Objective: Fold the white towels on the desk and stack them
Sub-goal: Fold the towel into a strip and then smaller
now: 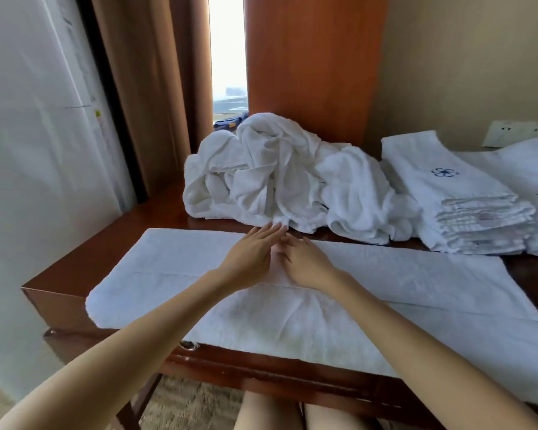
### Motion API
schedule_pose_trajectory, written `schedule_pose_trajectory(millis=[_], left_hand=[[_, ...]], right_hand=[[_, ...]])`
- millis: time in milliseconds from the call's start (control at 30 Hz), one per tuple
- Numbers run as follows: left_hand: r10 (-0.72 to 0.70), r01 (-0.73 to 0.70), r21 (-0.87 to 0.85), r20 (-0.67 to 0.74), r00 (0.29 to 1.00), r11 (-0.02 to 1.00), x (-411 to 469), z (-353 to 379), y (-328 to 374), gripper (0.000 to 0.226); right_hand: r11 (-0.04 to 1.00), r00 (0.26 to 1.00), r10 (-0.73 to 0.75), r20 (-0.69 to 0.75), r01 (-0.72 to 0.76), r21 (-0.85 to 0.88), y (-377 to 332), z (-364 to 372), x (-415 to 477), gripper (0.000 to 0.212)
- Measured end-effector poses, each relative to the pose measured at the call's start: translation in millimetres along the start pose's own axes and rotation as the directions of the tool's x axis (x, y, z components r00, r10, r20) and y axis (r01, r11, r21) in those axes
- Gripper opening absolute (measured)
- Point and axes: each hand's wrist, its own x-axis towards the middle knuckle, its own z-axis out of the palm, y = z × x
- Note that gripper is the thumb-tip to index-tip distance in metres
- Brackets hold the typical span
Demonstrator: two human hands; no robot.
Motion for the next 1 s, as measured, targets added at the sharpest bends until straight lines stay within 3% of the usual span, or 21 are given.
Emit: schedule_pose_trajectory(millis=[100, 233, 533, 667, 833, 1000], left_hand=[[0.029, -0.025, -0.095, 0.039, 0.999, 0.995, 14.5, 10.9, 39.3, 0.053], [0.129, -0.117, -0.073, 0.181, 0.975, 0.99, 32.0, 28.6, 99.1, 0.054], [0.293, -0.285, -0.077, 0.381, 0.877, 0.955, 52.3, 55.3, 179.5, 0.059], [0.323, -0.311, -0.091, 0.354, 0.878, 0.946, 43.8, 70.5, 215.1, 0.058], [0.355, -0.335, -0.134, 0.183, 0.917, 0.933, 21.4, 89.6, 258.6, 0.054], [0.361, -0.352, -0.087, 0.128, 0.924, 0.932, 2.2, 101.1, 271.2, 0.059]], right_hand=[[0.998, 0.998, 0.062, 0.014, -0.062, -0.007, 39.6, -10.1, -35.7, 0.049], [0.977, 0.978, 0.207, -0.027, -0.205, 0.066, 97.4, -24.8, -97.5, 0.051], [0.852, 0.865, 0.502, 0.007, -0.496, 0.169, 204.4, -45.9, -216.1, 0.056], [0.82, 0.839, 0.543, -0.028, -0.523, 0.233, 211.3, -44.6, -224.0, 0.056], [0.813, 0.828, 0.546, -0.129, -0.487, 0.319, 217.2, -37.0, -220.7, 0.053], [0.814, 0.773, 0.546, -0.324, -0.399, 0.421, 215.2, -34.8, -228.7, 0.034]])
